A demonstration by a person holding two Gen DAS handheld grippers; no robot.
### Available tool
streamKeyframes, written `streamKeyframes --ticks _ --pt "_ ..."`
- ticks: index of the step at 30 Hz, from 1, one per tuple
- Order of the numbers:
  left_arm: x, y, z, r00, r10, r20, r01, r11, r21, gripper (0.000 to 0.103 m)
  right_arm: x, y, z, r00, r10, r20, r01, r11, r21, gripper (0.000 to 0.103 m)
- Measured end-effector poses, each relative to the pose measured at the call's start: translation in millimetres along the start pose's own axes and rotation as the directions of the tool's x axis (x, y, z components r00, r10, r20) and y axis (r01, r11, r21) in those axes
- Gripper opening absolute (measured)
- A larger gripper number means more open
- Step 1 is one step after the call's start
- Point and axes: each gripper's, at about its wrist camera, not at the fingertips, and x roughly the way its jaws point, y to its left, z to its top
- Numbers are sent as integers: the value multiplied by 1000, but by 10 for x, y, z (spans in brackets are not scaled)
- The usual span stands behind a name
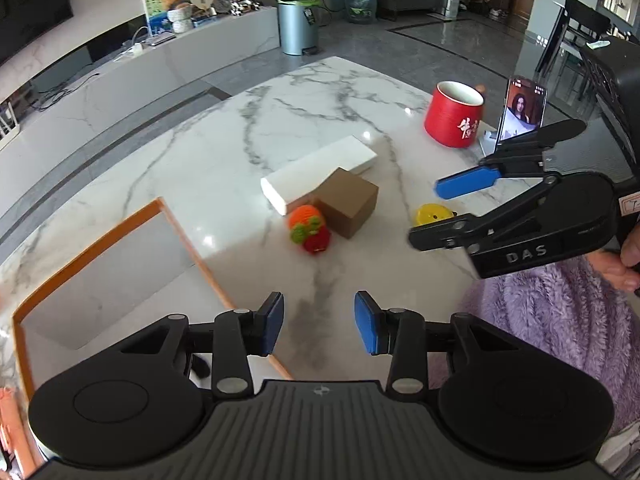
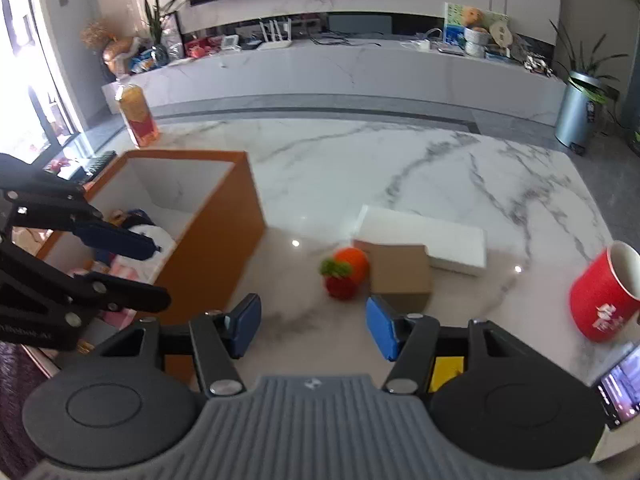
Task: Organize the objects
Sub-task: 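Move the left tool to the orange crocheted fruit while the right tool moves to the yellow tape measure, then grasp the orange crocheted fruit with the left tool while the right tool grasps the yellow tape measure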
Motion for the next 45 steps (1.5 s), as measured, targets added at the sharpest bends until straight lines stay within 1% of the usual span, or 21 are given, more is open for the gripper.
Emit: streamKeyframes --ticks 2,5,9,12,15,19,22,24,26,28,29,32,35,39,45 --pt "144 -37 66 1000 1 -18 -1 1000 15 46 50 -210 -129 999 -35 -36 35 999 1 61" --pt "333 -96 166 999 4 -41 -2 999 36 52 151 -486 -254 993 -76 -85 76 997 -10 61" --pt "564 -139 278 998 16 -62 -13 998 63 55 313 -746 -380 986 -77 -149 74 997 -22 62" --pt "764 -129 362 997 33 -74 -27 996 84 59 439 -840 -425 980 -91 -179 82 995 -58 68" --pt "962 -95 443 994 58 -96 -47 993 111 59 561 -871 -410 978 -70 -199 55 995 -83 68" --pt "1236 8 577 990 71 -122 -60 994 96 59 715 -868 -374 973 -68 -221 39 990 -132 69" --pt "1404 48 645 988 62 -144 -49 995 88 59 791 -876 -362 971 -54 -234 19 989 -148 69" --pt "1507 69 664 985 70 -157 -57 995 85 59 817 -879 -359 971 -48 -235 11 988 -156 68" --pt "1590 105 677 983 57 -177 -48 997 55 59 847 -888 -358 970 -43 -238 4 987 -159 68" --pt "1624 148 692 984 19 -179 -20 1000 -2 59 877 -897 -362 969 -38 -244 0 988 -156 67" --pt "1631 151 693 984 15 -176 -18 1000 -12 59 892 -902 -362 968 -38 -246 -1 988 -154 66" --pt "1677 114 685 980 34 -197 -34 999 3 59 937 -921 -363 964 -27 -263 -10 990 -138 60" --pt "1740 107 672 973 43 -228 -45 999 -6 56 965 -912 -379 961 -32 -275 -6 991 -136 60" --pt "1786 163 651 974 32 -224 -47 997 -61 51 952 -878 -389 962 -40 -269 1 990 -144 58" --pt "1712 141 617 976 17 -216 -37 995 -90 49 921 -867 -407 964 -57 -261 22 990 -136 58"
